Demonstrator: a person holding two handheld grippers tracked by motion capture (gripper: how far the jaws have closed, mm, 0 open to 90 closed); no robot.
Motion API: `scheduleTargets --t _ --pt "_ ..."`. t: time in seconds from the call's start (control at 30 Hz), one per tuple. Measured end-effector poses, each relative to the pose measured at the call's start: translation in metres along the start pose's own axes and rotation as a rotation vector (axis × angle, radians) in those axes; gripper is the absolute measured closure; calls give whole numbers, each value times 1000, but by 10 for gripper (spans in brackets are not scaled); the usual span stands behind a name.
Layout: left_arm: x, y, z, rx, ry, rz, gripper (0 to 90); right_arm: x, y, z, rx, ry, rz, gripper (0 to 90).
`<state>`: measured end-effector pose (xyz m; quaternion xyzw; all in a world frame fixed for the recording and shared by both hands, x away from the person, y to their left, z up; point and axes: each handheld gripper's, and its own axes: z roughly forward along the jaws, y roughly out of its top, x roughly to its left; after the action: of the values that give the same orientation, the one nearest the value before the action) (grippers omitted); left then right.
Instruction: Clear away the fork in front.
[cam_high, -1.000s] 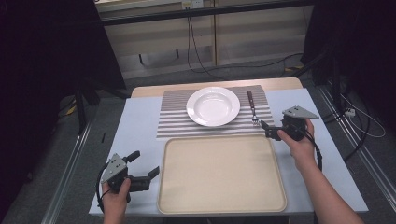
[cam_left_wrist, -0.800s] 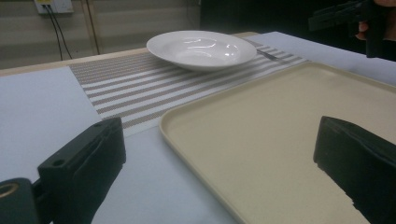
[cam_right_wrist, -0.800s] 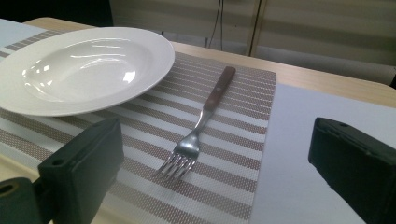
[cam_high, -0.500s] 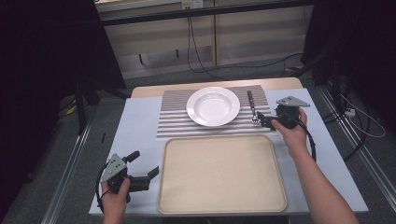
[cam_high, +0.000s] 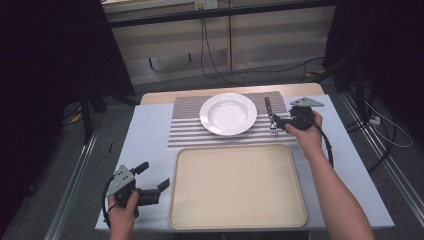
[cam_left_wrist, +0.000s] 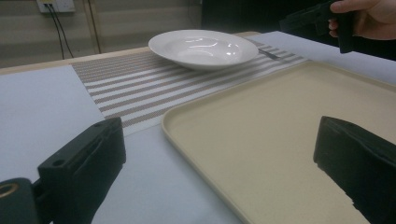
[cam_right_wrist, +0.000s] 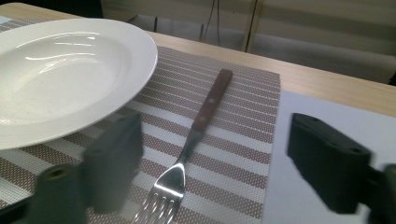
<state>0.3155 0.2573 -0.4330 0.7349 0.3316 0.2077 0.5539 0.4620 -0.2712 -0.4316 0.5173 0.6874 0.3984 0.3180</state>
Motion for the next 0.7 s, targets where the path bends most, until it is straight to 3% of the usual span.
scheduleTargets --t 0.2,0.23,0.47,0.5,0.7 --pt "0 0 1 4 -6 1 25 -1 0 9 60 -2 -16 464" --pt "0 0 2 6 -3 1 25 0 -1 14 82 0 -13 542" --pt "-1 -1 1 16 2 8 26 0 3 30 113 17 8 608" --pt "-1 -1 0 15 5 11 26 0 4 36 128 37 16 652" --pt "0 -1 -1 14 12 4 26 4 3 50 139 12 13 609"
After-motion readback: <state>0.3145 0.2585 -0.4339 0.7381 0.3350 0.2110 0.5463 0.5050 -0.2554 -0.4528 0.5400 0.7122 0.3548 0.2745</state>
